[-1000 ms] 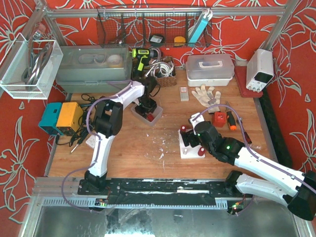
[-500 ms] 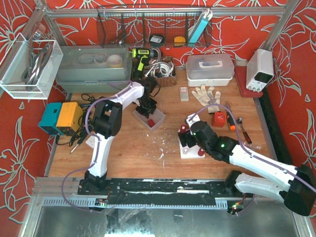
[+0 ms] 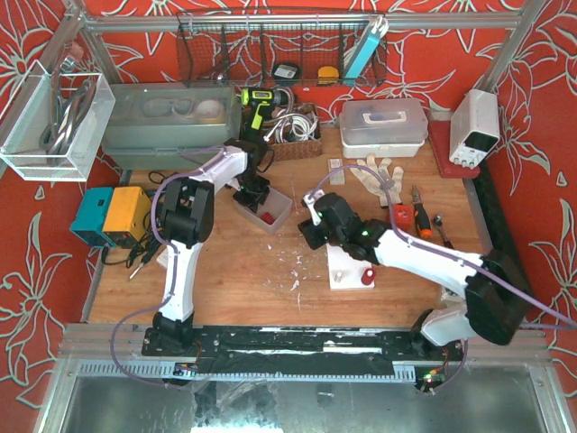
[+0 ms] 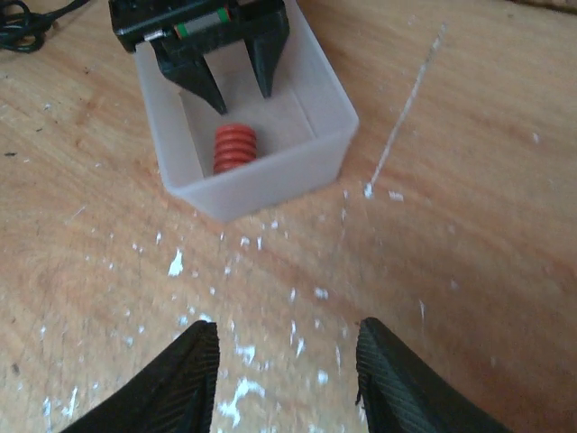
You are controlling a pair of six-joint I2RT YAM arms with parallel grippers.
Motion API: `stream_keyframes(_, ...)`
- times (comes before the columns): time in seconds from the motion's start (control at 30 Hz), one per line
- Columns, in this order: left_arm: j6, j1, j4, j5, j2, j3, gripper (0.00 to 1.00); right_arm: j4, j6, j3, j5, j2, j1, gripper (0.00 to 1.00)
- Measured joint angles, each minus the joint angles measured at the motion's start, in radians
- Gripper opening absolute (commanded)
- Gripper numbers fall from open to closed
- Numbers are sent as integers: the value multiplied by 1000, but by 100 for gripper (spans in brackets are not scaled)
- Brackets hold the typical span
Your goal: Install the large spring
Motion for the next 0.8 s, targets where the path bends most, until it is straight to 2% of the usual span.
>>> stream_keyframes(0.2, 16, 3, 4, 2, -3, 2, 47, 56, 4, 134, -46, 208, -31, 34)
stream_keyframes(0.4, 61, 1, 4, 3, -66, -13, 55, 95, 23, 173, -71, 326, -37, 31)
stream_keyframes(0.6, 104, -12, 10, 16, -187, -79, 52, 136, 47, 191, -74, 399, -37, 29)
stream_keyframes(0.8, 146, -57, 15, 48, -180, -116, 52, 169, 58, 192, -65, 417, -39, 27)
